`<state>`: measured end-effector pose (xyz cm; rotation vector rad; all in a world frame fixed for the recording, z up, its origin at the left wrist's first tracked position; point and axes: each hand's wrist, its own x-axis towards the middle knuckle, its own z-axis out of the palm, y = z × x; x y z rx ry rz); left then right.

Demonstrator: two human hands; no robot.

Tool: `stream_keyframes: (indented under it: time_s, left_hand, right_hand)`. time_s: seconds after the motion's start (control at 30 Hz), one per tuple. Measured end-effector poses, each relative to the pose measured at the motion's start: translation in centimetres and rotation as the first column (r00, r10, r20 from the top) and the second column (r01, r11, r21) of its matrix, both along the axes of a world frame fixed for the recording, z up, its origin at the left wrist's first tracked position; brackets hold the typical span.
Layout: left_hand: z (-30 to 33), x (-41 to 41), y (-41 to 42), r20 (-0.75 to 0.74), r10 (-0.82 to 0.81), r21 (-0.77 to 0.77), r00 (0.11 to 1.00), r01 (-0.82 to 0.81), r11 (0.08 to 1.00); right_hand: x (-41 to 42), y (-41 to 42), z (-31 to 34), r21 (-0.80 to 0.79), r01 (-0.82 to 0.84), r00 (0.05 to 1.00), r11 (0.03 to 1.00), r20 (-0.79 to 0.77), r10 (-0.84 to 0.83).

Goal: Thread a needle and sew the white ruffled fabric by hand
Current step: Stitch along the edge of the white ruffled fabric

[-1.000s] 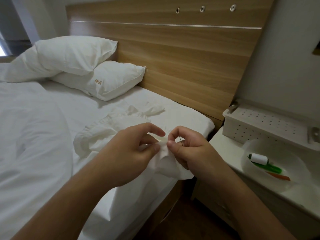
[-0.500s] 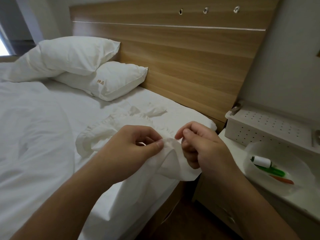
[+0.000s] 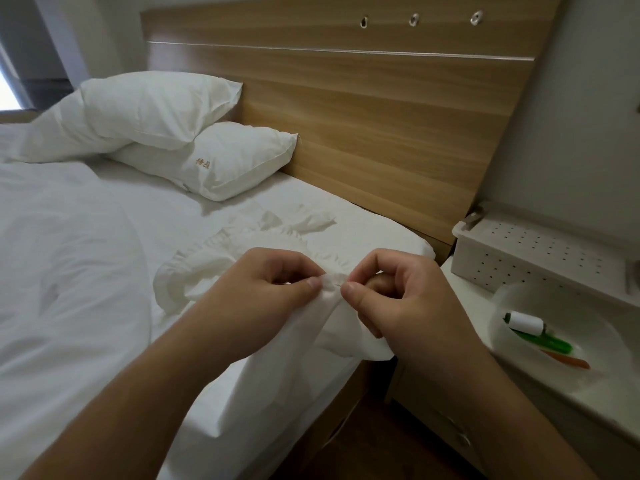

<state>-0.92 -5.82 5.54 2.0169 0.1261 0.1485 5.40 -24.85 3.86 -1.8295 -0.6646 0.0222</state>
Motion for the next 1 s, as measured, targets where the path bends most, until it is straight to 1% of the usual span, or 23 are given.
stream_keyframes:
  time_s: [0.13,0.33,0.57,0.67,0.8,1.0]
  left_hand:
    - [-0.1,0.1,0.1,0.003,-0.008,0.004,1.000,0.008,1.000]
    - [-0.2,0.1,0.1,0.009,-0.021,0.000,1.000,0.021,1.000]
    - [-0.2,0.2,0.1,0.025,-0.040,0.054,0.999,0.038,0.998]
    - [-0.4,0.3,0.2,0.037,-0.058,0.093,0.998,0.055,0.994]
    - [-0.5,0.3,0.3,0.051,-0.089,0.122,0.995,0.083,0.989]
    - [-1.1,0.6,0.6,0.087,-0.119,0.193,0.989,0.100,0.976]
  right_hand:
    - [0.0,0.0,-0.2,-0.030,0.006,0.999,1.000,0.034,-0.005]
    - [0.0,0.4,-0.3,-0.036,0.033,0.999,0.999,0.042,-0.031]
    - [0.1,0.2,-0.6,-0.056,0.033,0.999,0.998,0.043,-0.031]
    - [-0.1,0.2,-0.3,-0.037,-0.016,1.000,0.999,-0.021,0.016]
    - [-0.1,0.0,0.0,-0.005,-0.118,0.984,0.993,-0.132,0.116]
    - [0.2,-0.1,0.3,-0.031,-0.175,0.966,0.984,-0.197,0.166]
